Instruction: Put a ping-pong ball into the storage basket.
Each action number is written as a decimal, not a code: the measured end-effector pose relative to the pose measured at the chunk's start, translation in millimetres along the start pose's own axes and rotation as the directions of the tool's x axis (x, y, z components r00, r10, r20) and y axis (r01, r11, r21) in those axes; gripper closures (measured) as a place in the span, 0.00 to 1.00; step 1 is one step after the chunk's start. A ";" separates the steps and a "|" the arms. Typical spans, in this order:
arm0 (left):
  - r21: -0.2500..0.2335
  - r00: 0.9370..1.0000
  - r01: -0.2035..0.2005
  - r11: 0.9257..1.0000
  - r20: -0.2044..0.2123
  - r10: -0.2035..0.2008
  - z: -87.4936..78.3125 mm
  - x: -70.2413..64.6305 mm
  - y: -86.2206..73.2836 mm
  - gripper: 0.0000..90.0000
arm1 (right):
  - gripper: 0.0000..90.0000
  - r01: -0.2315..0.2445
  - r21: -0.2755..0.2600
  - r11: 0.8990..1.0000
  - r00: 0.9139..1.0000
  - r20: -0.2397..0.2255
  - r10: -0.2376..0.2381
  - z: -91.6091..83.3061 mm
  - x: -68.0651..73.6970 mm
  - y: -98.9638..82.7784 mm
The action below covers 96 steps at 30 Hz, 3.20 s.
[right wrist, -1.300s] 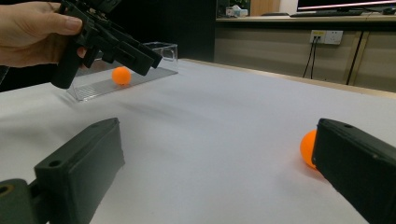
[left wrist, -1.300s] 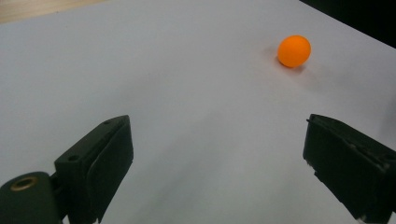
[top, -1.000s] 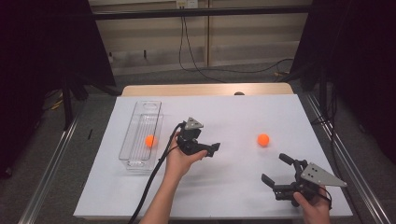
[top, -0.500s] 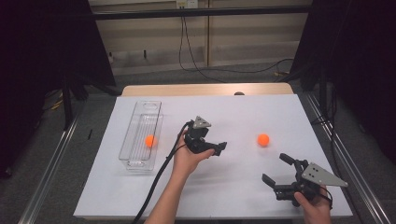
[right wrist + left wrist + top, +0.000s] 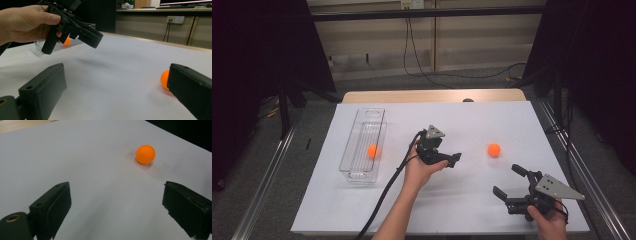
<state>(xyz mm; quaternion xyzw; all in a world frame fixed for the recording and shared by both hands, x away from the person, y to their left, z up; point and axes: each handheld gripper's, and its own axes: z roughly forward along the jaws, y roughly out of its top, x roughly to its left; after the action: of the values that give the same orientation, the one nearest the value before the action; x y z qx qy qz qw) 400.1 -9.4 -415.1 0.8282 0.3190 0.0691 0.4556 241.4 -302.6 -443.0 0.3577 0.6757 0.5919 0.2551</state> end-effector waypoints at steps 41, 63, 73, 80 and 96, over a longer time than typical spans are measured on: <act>0.014 0.999 -0.018 1.000 0.036 0.018 38.1 -15.5 3.6 0.09 | 0.02 -0.008 0.008 1.000 1.000 0.002 0.008 -1.1 -0.5 0.0; 0.009 0.998 -0.021 1.000 0.059 0.021 53.7 -21.4 4.2 0.09 | 0.02 -0.005 0.008 1.000 1.000 -0.002 0.005 -1.4 0.5 0.0; 0.005 0.998 -0.020 1.000 0.060 0.020 60.7 -23.2 5.8 0.09 | 0.02 -0.006 0.010 1.000 1.000 -0.002 0.006 -1.3 0.6 -0.2; 0.010 0.997 -0.030 1.000 0.067 0.029 66.5 -26.3 7.7 0.09 | 0.02 -0.005 0.010 1.000 1.000 -0.002 0.005 -1.1 0.4 -0.3; 0.026 0.997 -0.036 0.999 0.068 0.034 77.7 -30.6 10.4 0.10 | 0.02 -0.003 0.013 1.000 1.000 -0.003 0.003 -1.1 0.6 -0.5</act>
<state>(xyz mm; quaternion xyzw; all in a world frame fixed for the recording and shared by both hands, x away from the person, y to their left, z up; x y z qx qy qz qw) 412.4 -86.6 -446.1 0.8417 0.2897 0.0444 0.4534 240.1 -302.8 -443.2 0.3593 0.6795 0.5884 0.2510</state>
